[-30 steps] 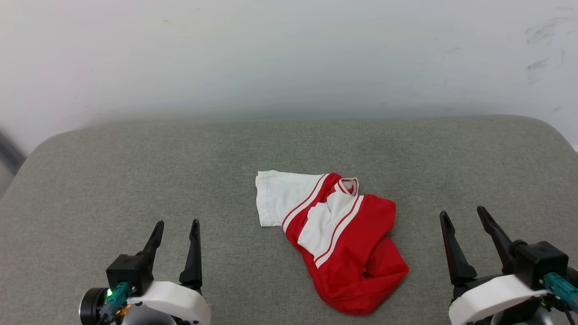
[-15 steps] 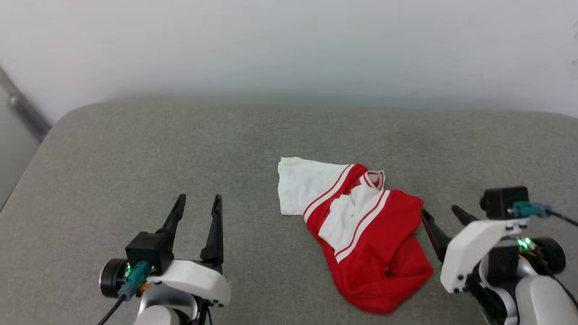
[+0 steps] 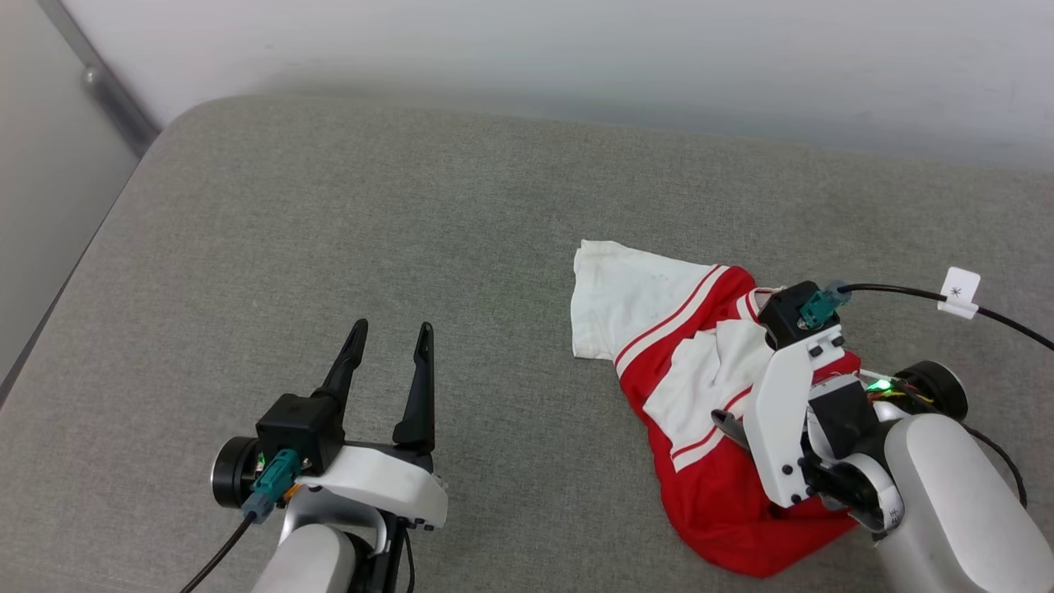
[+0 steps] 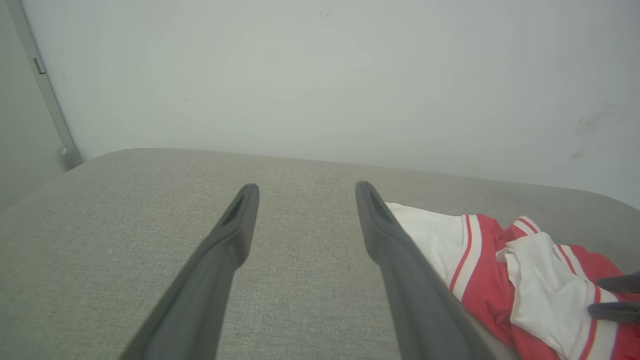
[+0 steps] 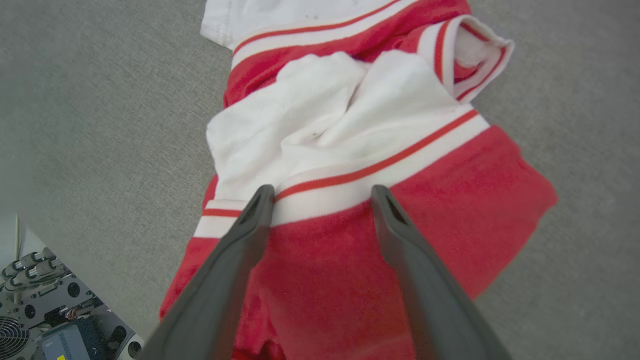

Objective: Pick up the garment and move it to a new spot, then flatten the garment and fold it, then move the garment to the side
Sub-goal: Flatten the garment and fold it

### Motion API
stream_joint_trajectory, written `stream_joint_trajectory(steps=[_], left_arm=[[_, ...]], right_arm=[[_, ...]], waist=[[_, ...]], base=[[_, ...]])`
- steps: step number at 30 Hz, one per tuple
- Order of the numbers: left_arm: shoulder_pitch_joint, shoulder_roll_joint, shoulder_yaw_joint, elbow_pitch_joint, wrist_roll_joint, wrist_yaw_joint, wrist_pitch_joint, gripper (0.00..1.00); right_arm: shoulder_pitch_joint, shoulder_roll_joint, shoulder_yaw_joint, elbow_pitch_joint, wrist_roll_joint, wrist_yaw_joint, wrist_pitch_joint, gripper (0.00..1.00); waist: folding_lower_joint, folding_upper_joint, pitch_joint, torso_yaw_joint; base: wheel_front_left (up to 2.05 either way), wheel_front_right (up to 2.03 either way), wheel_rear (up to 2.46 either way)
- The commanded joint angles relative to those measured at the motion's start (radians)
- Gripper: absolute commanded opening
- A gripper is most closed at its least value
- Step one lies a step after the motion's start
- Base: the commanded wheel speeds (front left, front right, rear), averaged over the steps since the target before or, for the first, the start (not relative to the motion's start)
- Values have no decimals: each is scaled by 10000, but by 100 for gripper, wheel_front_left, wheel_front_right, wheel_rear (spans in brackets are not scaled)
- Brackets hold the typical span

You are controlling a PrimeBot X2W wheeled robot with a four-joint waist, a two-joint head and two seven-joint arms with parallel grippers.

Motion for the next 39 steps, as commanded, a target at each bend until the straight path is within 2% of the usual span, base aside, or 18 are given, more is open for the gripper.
stream_joint_trajectory(steps=[1,2,3,4,5,10,14,18,20,23,26,27,28,29,35,39], left_arm=[[-148,-46,-11,48,-7,-17,-65,100],[-157,-48,-3,95,-13,-24,-83,100],[-149,-52,3,138,-22,-17,-112,100],[-138,-53,12,178,-31,-13,-122,100],[-114,-43,41,209,-47,5,-148,100],[98,58,187,284,-83,77,-203,100],[274,130,226,265,-145,128,-207,100],[391,157,228,211,-192,150,-173,100],[471,159,212,213,-238,156,-137,100],[539,180,183,171,-248,197,-70,100],[632,201,145,134,-295,211,0,100],[666,223,137,124,-303,218,27,100],[687,246,133,106,-306,235,37,100],[691,251,131,97,-317,252,54,100],[850,287,84,12,-338,296,119,100],[945,315,54,-35,-381,344,182,100]], right_arm=[[-159,-107,62,105,14,-3,79,100],[-171,-142,86,263,56,-5,219,100],[-195,-183,109,361,81,-5,302,85],[-257,-203,153,391,116,-3,322,33],[-304,-228,170,425,167,-3,337,0],[-383,-324,-123,-11,143,-5,-113,0],[22,-257,-904,-673,78,-5,-611,0],[851,135,-2465,-1139,7,-3,-1160,0],[1460,542,-3470,-1140,72,-3,-1421,0],[2343,1061,-4801,-889,144,-3,-1815,0],[3047,1363,-5604,-310,265,-3,-2229,0],[3235,1430,-5704,-114,235,-3,-2362,8],[3349,1469,-5709,73,232,-3,-2509,69],[3428,1491,-5652,218,218,-3,-2692,100],[3499,1520,-5030,457,46,-3,-4452,100],[3665,1526,-4582,-93,-250,-3,-4890,100]], waist=[[-2,0,71,73],[-2,0,78,78],[-2,0,79,74],[-2,0,77,53],[-2,0,67,7],[-2,0,-93,-339],[-2,0,-263,-679],[-2,0,-425,-960],[-2,0,-507,-1059],[-2,0,-608,-1168],[-2,0,-649,-1224],[-2,0,-654,-1242],[-2,0,-651,-1258],[-2,0,-650,-1274],[-2,0,-764,-1380],[-2,0,-955,-1444]], base=[[0,0,0],[0,0,0],[0,0,0],[0,0,0],[0,0,0],[0,0,0],[0,0,0],[0,0,0],[0,0,0],[0,0,0],[0,0,0],[0,0,0],[0,0,0],[0,0,0],[0,0,0],[0,0,0]])
